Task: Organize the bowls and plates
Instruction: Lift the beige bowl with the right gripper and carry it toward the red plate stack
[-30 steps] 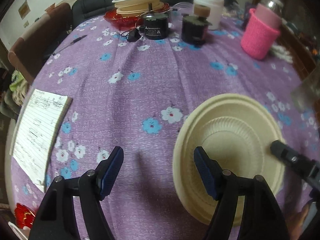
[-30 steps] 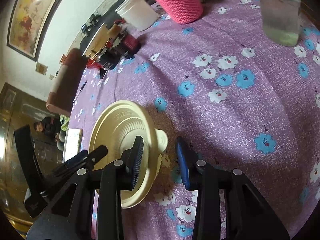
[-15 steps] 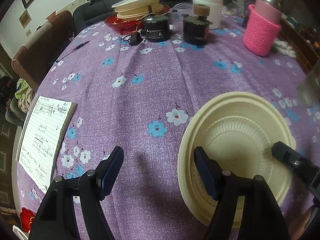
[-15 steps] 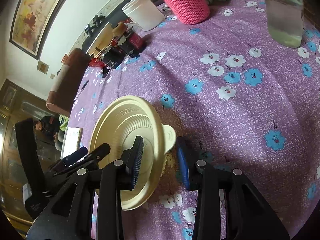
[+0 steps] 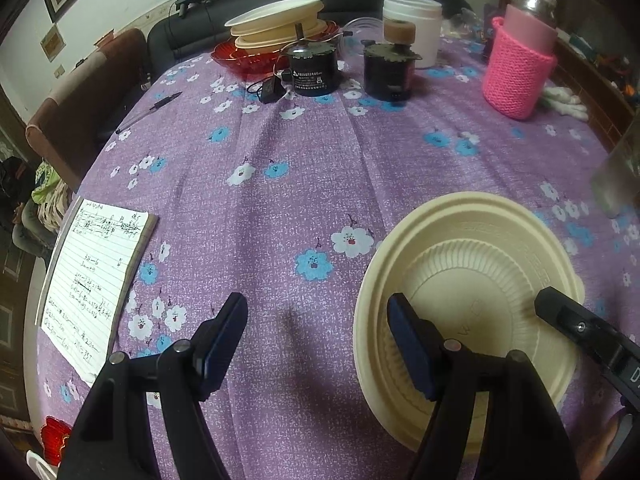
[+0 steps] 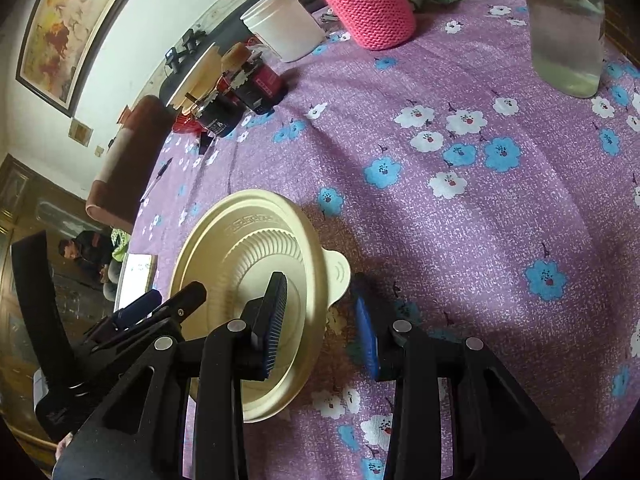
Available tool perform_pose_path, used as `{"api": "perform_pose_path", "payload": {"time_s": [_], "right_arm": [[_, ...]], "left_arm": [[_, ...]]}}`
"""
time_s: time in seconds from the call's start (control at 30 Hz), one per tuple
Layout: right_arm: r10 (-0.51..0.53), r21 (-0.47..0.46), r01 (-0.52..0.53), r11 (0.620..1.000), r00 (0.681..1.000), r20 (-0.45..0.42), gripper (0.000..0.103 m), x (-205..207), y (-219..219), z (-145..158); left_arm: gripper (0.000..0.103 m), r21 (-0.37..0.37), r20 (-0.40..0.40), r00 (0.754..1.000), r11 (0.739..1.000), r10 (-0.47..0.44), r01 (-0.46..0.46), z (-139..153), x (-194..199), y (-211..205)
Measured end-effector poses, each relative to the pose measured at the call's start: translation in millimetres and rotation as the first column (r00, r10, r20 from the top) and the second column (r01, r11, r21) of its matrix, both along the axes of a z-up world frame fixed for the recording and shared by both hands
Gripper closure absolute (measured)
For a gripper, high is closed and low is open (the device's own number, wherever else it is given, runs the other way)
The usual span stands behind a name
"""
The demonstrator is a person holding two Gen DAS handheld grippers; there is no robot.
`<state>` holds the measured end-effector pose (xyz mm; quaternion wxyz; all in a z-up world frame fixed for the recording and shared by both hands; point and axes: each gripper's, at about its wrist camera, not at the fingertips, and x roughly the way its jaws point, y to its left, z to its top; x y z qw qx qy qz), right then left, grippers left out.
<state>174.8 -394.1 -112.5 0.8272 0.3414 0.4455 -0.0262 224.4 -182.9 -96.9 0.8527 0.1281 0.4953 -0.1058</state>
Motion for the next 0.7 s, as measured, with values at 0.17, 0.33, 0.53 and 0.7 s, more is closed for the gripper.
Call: {"api": "perform_pose_path", "payload": {"time_s": [0.17,0.33,0.53,0.7], "right_arm": [[-0.001,-0.023,0.001,1.000,1.000,-0.007,0.070,0.7,1.0,0.1],[-0.002,-0.040,0.002,0.999,1.000,-0.011,0.071,1.2,1.3,-0.7],[0.019,-0.039,-0.019,0.999,1.000,-0.005,0.086,2.3,4.5,-1.0],[0.031,-0.041,-0.031,0.999,0.999,0.011,0.091,2.3,7.7,0.7]], "left_arm": [[0.031,0.003,0.001,1.000,1.000,-0.003,0.003,-0.6,-0.5,-1.3],[0.031,0.005,0.001,1.000,1.000,0.001,-0.001,-1.9,-0.1,-0.9],[0.052,-0.043,-0.016,1.000,0.999,-0.018,0.018,-3.8,0.4,-0.9],[0.071,-0.074,-0.028,0.998,0.996,-0.053,0.051,-4.2,-2.5,-5.3]]}}
